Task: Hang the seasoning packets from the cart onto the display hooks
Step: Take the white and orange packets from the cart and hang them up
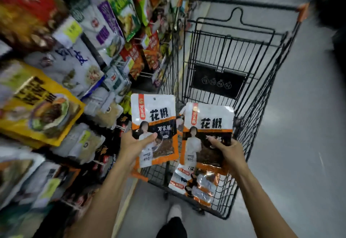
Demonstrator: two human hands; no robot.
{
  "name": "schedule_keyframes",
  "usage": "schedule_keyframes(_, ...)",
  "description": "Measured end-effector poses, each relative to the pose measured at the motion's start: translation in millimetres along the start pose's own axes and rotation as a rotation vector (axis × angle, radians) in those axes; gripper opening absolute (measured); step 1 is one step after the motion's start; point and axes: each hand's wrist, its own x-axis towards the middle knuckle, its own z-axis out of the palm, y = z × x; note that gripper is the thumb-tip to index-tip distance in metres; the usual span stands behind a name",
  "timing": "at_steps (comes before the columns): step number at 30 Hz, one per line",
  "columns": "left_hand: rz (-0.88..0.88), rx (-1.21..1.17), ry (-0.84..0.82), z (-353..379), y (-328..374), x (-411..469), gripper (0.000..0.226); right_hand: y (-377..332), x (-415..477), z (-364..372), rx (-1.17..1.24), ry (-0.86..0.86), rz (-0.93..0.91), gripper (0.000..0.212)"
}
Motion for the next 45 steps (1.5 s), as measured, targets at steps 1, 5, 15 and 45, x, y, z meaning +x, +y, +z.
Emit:
schedule_keyframes(1,0.015,-0.015,0.033,-9.6,6.7,-14.7,0.054,-11.5,-9.4,-0.3,-0.006,-0.037,-0.024,0.044)
schedule_keyframes(5,0.104,-0.065,0.207,-51.0,29.7,-79.4,0.028,-57.1,-51.4,5.5,-0.071,-0.194,-0.160,0.046)
schedule_keyframes(15,0.304,-0.096,0.482,-191.6,58.9,-257.7,0.030,-130.9,-182.1,84.6,-0.054,-0.599,-0.415,0.011)
schedule_keyframes(45,0.284,-0.286,1.068,-530.0,-114.0,-761.4,0.044,14.0,-699.9,298.0,-0.091,-1.355,-0.662,0.025)
